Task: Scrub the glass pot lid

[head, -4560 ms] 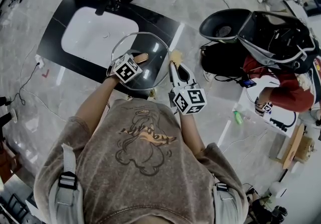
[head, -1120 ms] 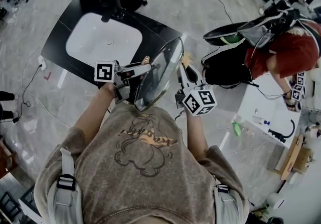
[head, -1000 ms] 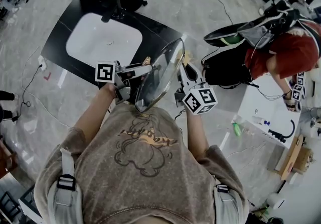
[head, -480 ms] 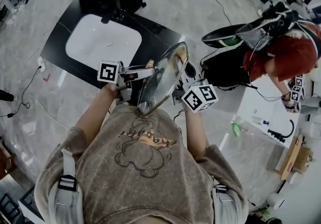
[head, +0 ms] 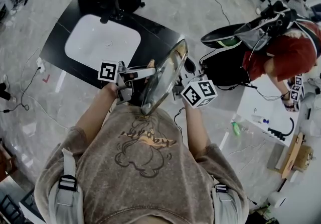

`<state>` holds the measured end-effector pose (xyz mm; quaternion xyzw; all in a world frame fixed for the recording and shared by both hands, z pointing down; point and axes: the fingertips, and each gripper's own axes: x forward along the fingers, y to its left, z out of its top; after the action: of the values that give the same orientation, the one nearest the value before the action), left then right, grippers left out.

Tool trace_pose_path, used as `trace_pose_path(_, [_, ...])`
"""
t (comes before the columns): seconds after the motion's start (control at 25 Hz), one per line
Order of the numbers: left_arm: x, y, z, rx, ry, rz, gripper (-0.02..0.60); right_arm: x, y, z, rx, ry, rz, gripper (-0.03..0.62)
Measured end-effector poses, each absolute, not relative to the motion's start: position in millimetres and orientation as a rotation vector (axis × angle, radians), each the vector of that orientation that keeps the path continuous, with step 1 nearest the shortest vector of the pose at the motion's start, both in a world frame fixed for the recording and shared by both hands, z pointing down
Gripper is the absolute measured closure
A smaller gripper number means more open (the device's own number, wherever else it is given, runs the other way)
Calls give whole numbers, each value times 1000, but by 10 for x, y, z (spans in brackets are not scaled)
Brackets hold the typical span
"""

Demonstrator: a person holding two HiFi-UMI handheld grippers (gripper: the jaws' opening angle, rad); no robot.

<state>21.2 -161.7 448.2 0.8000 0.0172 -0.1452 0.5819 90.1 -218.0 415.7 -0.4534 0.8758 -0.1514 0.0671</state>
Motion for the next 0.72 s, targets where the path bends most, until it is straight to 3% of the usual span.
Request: trace_pose_path(0.72, [128,-1670,4364,1832,57,-443,400,772,-2446,4637,-1380,2710,-558,553])
